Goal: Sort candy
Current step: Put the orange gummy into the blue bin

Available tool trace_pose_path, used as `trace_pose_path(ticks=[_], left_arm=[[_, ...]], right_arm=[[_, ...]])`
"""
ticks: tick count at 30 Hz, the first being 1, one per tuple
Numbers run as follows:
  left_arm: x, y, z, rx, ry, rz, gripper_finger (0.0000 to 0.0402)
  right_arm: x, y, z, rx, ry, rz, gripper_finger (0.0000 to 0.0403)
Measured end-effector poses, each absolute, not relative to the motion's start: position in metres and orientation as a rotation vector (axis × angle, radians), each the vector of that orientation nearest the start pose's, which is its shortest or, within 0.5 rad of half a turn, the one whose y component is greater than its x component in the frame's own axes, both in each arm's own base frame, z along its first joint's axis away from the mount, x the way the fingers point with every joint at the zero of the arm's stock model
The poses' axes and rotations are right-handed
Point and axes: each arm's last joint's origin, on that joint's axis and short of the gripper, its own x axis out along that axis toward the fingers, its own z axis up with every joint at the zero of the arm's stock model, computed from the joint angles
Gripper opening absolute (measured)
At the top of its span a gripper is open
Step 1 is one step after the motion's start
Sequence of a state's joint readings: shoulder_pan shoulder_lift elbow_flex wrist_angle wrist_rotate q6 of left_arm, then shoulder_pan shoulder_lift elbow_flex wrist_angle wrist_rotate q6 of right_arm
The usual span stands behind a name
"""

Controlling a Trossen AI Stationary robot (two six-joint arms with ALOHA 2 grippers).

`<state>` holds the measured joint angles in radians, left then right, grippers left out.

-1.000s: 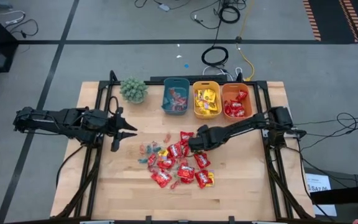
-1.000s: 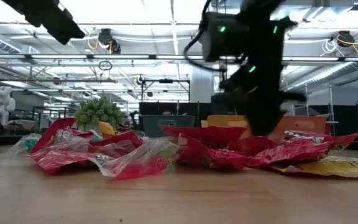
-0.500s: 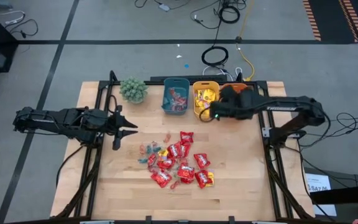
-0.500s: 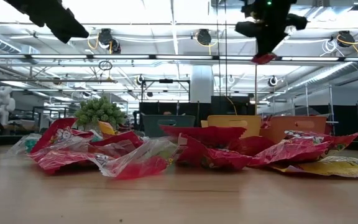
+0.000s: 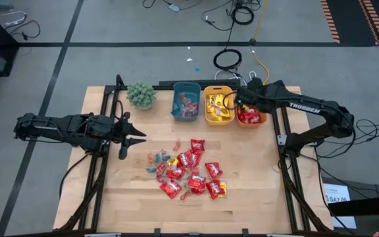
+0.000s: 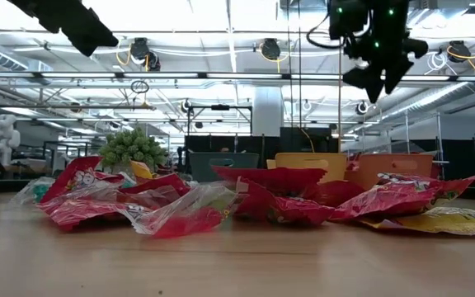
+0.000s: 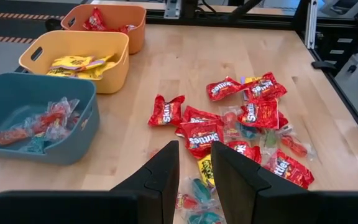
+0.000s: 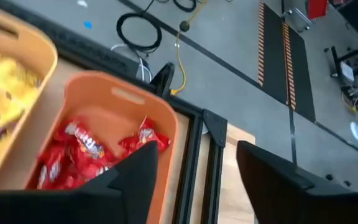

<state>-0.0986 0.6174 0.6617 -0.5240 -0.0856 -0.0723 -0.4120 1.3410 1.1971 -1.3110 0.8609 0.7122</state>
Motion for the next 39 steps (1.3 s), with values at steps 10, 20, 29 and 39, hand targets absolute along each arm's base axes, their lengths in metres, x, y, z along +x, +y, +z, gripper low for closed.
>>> trace_pose_path(ticks=[10,20,29,39], left_arm=[[0.133,-0.01,0.282,-0.085,0.477,0.026,0.0102],[0.133,-0.01,0.283,-0.179,0.474,0.055,0.0102],[0.134,-0.011,0.286,-0.191,0.436,0.028,0.0104],[0.134,-0.005,0.287,-0.144,0.404,0.227,0.0246]], right_arm=[[0.189,-0.105,0.28,0.205,1.125,-1.431,0.0232],[0.186,-0.084,0.31,0.53,0.961,-0.834,0.0205],[0.175,-0.054,0.327,0.586,0.905,-0.597,0.02],[0.194,-0.014,0.302,0.615,1.148,-0.412,0.019]])
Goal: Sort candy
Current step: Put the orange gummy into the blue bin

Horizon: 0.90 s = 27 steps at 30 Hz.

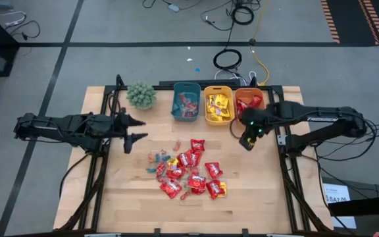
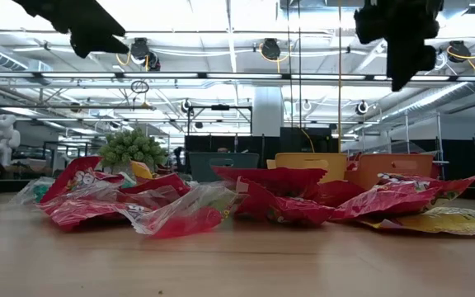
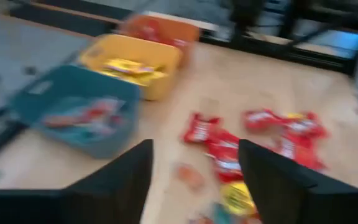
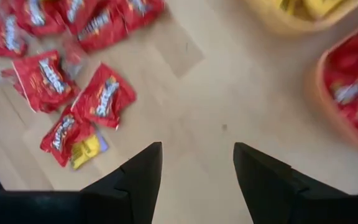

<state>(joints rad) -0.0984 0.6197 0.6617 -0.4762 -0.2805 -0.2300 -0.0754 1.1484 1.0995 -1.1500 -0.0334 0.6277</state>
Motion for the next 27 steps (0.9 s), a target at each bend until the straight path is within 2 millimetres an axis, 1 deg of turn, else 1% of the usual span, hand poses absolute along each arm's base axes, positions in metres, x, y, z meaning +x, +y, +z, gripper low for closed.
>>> trace_pose_path(ticks=[2,4,9,11,15,18,22,25,27], left_arm=[[0.134,-0.004,0.287,-0.136,0.4,0.261,0.0271],[0.134,-0.004,0.287,-0.135,0.401,0.262,0.0285],[0.136,-0.007,0.285,-0.144,0.426,0.188,0.0289],[0.136,-0.007,0.281,-0.143,0.47,0.178,0.0289],[0.141,-0.009,0.264,-0.116,0.649,0.158,0.029],[0.154,-0.009,0.25,-0.075,0.76,0.18,0.029],[0.177,-0.012,0.226,-0.084,0.885,0.207,0.029],[0.187,-0.013,0.203,-0.116,1.043,0.244,0.029],[0.195,-0.014,0.191,-0.141,1.101,0.26,0.029]], right_arm=[[0.198,-0.006,0.294,0.643,1.183,-0.43,0.0187],[0.203,0.002,0.284,0.655,1.222,-0.44,0.0184],[0.217,0.024,0.248,0.632,1.281,-0.412,0.0178],[0.224,0.033,0.232,0.611,1.283,-0.379,0.0177],[0.236,0.052,0.208,0.571,1.276,-0.308,0.0177],[0.242,0.064,0.196,0.541,1.287,-0.27,0.0177],[0.245,0.08,0.186,0.488,1.307,-0.217,0.0177],[0.243,0.091,0.184,0.457,1.318,-0.18,0.0177],[0.24,0.099,0.184,0.436,1.325,-0.155,0.0177]])
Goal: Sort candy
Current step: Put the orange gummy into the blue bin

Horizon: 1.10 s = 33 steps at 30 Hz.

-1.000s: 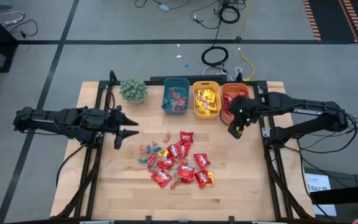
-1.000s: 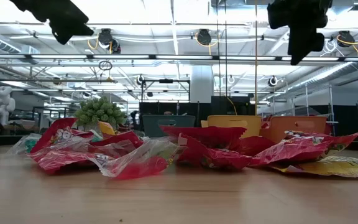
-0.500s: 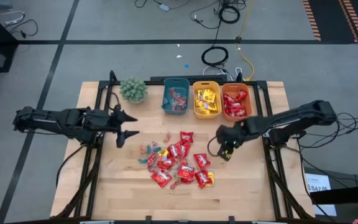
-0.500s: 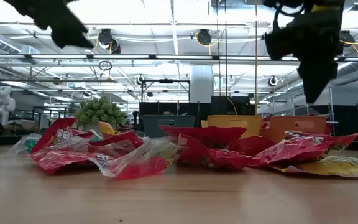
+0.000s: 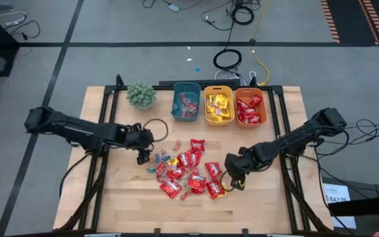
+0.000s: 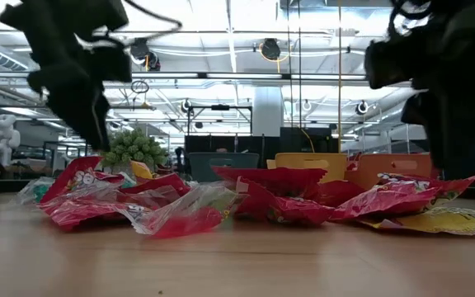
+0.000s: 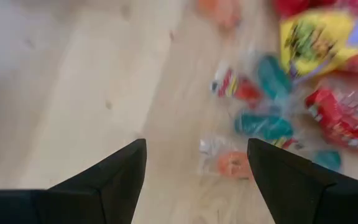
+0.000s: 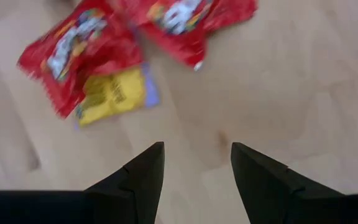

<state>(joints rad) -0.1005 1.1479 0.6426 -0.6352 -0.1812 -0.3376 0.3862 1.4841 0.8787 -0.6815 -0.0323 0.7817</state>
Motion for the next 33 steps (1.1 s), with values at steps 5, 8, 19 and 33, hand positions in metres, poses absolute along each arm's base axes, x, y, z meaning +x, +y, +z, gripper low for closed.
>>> trace_pose_path(ticks=[5,8,19,33], left_arm=[[0.211,-0.018,0.164,-0.165,1.2,0.249,0.029],[0.219,-0.02,0.148,-0.21,1.258,0.255,0.0288],[0.229,-0.022,0.13,-0.448,1.352,0.438,0.0097],[0.255,-0.007,0.212,-0.374,1.285,0.505,0.0014]], right_arm=[[0.233,0.114,0.184,0.375,1.339,-0.092,0.0177],[0.23,0.12,0.184,0.339,1.343,-0.064,0.0177],[0.221,0.135,0.183,0.199,1.344,0.041,0.0177],[0.22,0.132,0.183,0.062,1.271,-0.042,0.0177]])
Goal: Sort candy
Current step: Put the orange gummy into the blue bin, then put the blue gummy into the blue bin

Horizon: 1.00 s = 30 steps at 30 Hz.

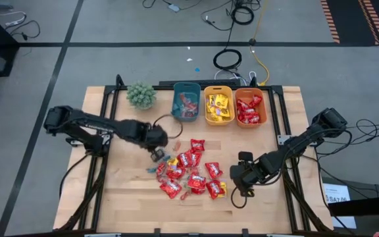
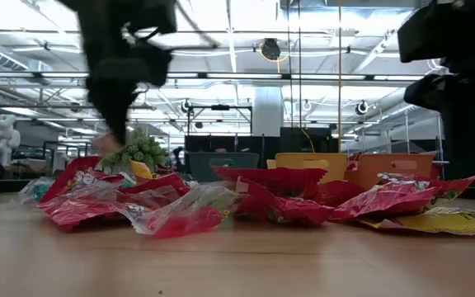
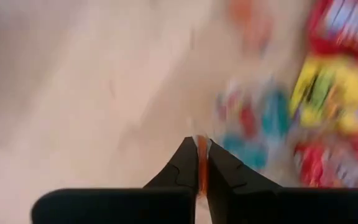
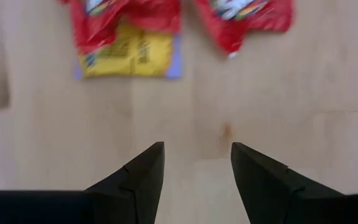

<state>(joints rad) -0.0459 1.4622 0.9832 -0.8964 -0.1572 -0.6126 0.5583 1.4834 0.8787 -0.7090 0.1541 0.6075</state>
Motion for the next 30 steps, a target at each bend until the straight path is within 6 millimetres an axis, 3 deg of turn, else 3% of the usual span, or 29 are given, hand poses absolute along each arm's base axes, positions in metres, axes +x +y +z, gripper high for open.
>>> trace_pose_path(ticks=[3,8,13,16,23,30], left_arm=[[0.27,0.017,0.236,-0.305,1.188,0.518,0.0014],[0.291,0.082,0.274,-0.213,0.983,0.495,0.0013],[0.311,0.153,0.281,-0.198,0.936,0.477,0.0013],[0.328,0.183,0.278,-0.219,0.914,0.486,0.002],[0.359,0.225,0.265,-0.154,0.949,0.449,0.0102],[0.371,0.233,0.268,-0.066,0.948,0.396,0.017]], right_arm=[[0.221,0.132,0.184,0.086,1.25,-0.098,0.0177],[0.221,0.131,0.184,0.152,1.246,-0.147,0.0177],[0.225,0.124,0.184,0.263,1.236,-0.241,0.0177],[0.228,0.118,0.184,0.326,1.227,-0.3,0.0177],[0.232,0.11,0.184,0.455,1.205,-0.406,0.0177],[0.233,0.109,0.184,0.518,1.173,-0.474,0.0177]])
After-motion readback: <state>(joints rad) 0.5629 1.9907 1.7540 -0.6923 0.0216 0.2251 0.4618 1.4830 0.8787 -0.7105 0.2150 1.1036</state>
